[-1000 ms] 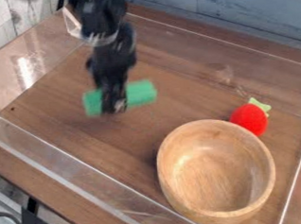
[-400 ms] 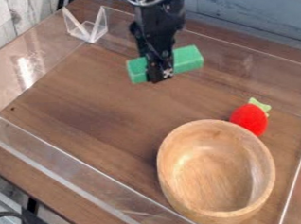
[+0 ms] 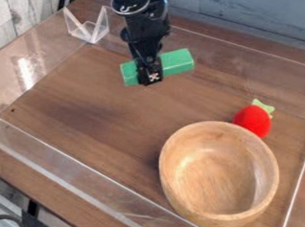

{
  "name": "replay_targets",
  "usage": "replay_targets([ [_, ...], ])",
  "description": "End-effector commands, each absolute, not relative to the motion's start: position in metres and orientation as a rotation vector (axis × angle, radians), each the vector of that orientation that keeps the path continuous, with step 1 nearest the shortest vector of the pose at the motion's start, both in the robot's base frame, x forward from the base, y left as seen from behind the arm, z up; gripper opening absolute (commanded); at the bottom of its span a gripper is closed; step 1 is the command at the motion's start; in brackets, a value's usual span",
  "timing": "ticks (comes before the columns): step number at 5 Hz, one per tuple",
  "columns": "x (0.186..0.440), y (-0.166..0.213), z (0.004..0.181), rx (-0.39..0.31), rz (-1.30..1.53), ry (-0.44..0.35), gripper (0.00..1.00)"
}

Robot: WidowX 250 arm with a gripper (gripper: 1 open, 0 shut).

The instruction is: Put the green block in the brown bowl

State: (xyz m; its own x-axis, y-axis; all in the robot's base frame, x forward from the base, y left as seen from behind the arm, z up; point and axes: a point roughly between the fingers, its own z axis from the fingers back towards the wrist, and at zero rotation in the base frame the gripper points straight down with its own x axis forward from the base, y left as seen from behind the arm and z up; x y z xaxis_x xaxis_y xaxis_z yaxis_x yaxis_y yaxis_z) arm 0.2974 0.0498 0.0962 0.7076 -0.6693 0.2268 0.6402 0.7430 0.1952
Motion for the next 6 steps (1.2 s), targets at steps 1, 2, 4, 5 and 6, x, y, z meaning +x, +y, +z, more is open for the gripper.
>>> replay_targets([
  [1, 0.304, 0.049, 0.106, 0.119, -0.772, -0.336, 0.0],
  [2, 0.313, 0.047, 0.1, 0.115, -0.82, -0.346, 0.0],
  [4, 0.333, 0.055, 0.085, 0.121, -0.863, -0.359, 0.0],
  [5, 0.337, 0.063, 0.078, 0.129, -0.843, -0.359, 0.0],
  [6, 0.333, 0.056, 0.069, 0.118, -0.863, -0.343, 0.0],
])
